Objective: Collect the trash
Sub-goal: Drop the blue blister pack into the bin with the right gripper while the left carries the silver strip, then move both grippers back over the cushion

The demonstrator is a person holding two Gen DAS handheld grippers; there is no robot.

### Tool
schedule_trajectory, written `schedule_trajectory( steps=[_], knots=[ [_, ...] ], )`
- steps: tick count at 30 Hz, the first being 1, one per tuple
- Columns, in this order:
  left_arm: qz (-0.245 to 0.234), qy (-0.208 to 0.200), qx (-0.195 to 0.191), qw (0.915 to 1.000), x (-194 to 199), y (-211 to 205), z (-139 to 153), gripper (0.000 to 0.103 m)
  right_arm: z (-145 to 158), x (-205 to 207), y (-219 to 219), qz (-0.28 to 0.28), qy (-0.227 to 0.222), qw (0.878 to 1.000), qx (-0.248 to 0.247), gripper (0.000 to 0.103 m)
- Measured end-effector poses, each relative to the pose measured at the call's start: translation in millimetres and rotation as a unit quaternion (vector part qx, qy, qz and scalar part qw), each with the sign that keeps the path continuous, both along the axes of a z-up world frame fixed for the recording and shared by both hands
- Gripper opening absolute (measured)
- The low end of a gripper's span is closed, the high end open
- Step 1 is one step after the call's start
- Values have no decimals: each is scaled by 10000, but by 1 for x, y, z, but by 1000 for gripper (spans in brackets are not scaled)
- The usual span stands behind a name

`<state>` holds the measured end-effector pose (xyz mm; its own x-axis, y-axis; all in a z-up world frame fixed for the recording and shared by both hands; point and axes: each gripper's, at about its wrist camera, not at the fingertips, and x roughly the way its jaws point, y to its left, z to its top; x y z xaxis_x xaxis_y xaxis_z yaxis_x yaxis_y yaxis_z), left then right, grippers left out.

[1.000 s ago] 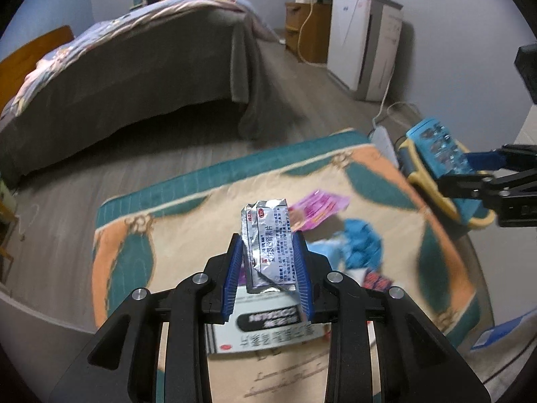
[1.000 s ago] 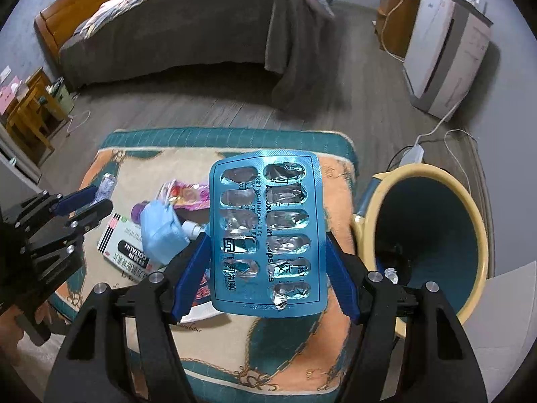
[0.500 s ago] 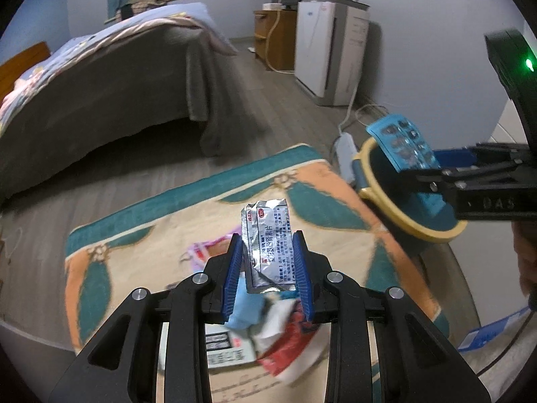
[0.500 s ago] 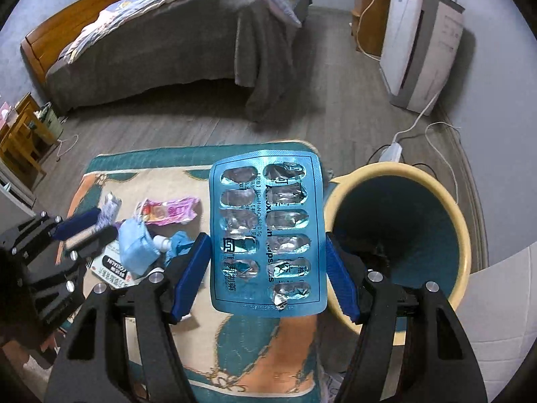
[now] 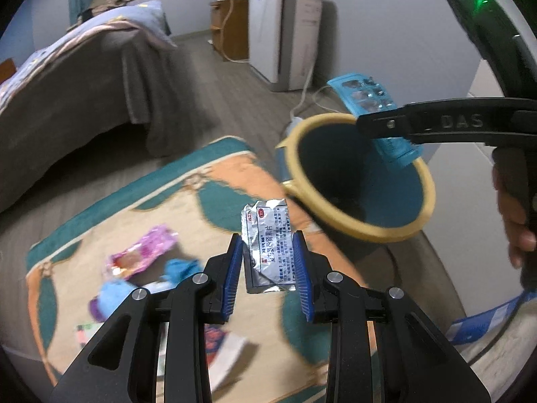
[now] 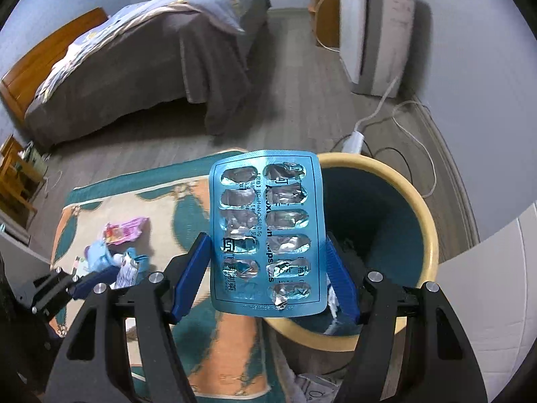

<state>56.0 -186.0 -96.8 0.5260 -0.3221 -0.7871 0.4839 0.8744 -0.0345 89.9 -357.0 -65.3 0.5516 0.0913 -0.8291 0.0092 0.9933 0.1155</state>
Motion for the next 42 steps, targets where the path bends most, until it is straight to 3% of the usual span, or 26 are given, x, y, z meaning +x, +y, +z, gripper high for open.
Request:
schedule_trajectory(
  steps=[10,16,21,22,25,32,36,42],
  knots=[
    [-458,73,-60,9989,4,-61,-8,32,-45,3,-96,-1218,547,9903,380,67],
    [-410,242,203,9987,26,-81,-26,32,-46,4,-97,-1257,508,9896,476,67],
    [-570,-9,348,9978,43,-101,-23,33,-38,7,-96,-1317,333,9893,541,67],
    [-603,-120,394,9973,45,-104,-21,35,-37,8,-97,-1341,299,9890,544,67],
    [-654,-347,517,9959,48,-110,-16,59,-34,7,-98,-1433,236,9880,525,68],
    [-548,-406,419,9968,46,-96,-11,86,-35,9,-94,-1408,271,9885,486,82],
    [-275,-206,204,9992,46,-73,-8,89,-28,10,-87,-1286,213,9906,423,93],
    [-2,-182,137,9997,37,-26,9,91,-16,9,-64,-1077,154,9938,245,96]
  ],
)
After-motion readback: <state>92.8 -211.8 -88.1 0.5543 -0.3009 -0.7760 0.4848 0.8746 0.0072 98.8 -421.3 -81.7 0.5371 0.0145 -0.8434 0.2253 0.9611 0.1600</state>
